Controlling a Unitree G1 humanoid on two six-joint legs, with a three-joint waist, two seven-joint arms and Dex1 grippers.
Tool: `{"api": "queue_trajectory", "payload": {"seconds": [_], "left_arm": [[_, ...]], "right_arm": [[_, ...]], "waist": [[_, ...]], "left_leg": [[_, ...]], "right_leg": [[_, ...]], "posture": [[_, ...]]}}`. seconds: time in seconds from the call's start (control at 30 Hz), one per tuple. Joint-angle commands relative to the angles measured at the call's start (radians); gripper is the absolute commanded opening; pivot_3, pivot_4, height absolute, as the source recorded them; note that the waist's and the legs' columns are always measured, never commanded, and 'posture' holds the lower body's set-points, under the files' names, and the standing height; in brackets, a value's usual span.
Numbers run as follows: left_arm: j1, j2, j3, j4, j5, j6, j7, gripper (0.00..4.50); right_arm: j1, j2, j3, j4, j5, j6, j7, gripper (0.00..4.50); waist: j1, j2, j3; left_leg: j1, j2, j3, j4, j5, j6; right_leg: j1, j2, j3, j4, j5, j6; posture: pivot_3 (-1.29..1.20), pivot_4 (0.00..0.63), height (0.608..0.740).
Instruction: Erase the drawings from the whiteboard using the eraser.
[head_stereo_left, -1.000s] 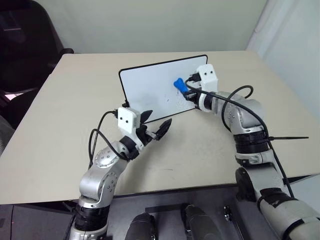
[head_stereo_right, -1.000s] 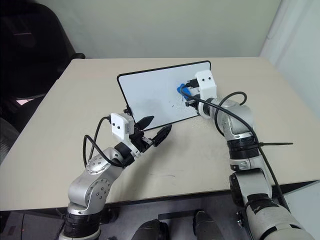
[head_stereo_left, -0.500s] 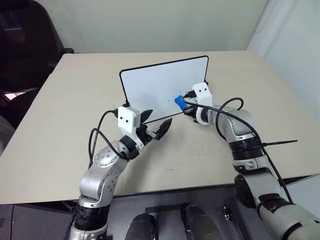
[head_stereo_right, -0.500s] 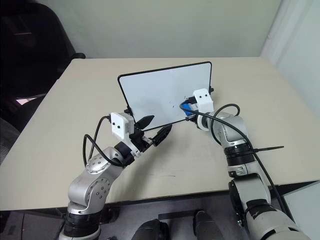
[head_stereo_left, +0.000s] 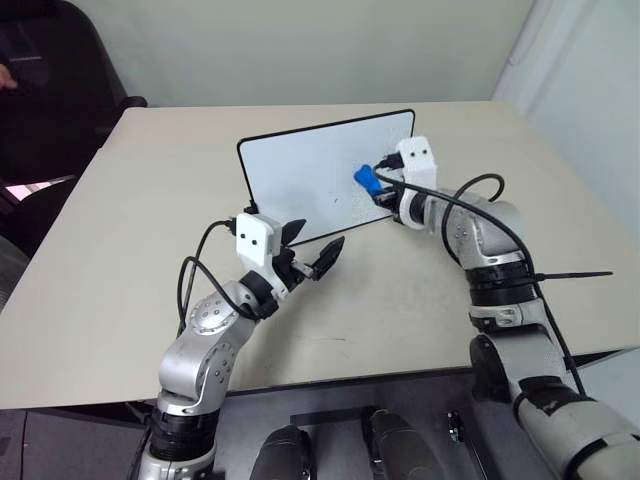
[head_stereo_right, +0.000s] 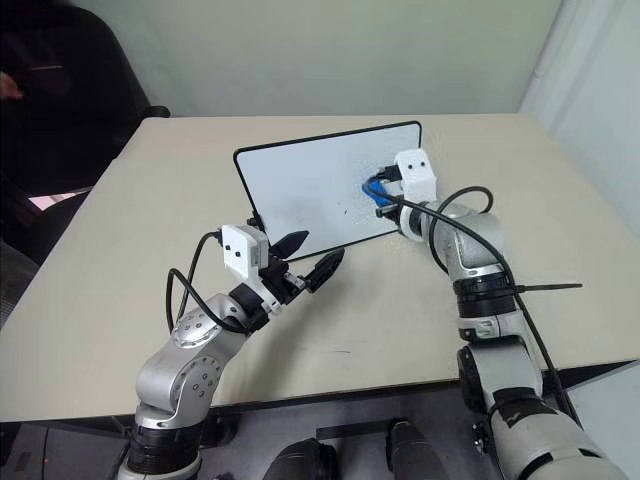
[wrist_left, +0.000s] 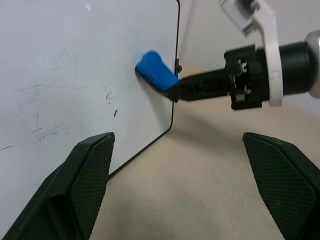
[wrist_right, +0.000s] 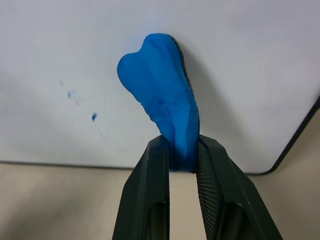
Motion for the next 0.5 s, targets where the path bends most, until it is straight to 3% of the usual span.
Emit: {"api": "queue_trajectory", "payload": {"seconds": [0.03, 0.5], "left_arm": [[-0.005, -0.003, -0.002, 0.0, -0.006, -0.029, -0.014, 4.5], [0.004, 0.003, 0.004, -0.007, -0.003, -0.04, -0.007, 4.5]], "right_arm": [[-0.039, 0.001, -0.015, -0.051, 0.007, -0.015, -0.013, 0.65], [0.072, 0.048, 0.234, -0.226, 0.066, 0.094, 0.151, 0.65]], "waist": [[0.0, 0.0, 0.0], [0.0, 0.0, 0.0]], "left_leg": [[0.0, 0.0, 0.0, 0.0, 0.0, 0.0], [-0.001, 0.0, 0.0, -0.002, 0.0, -0.001]], "right_leg": [[0.0, 0.0, 0.0, 0.0, 0.0, 0.0], [-0.001, 0.001, -0.001, 0.0, -0.002, -0.001]], "posture": [[0.0, 0.15, 0.74], [0.0, 0.15, 0.74]]}}
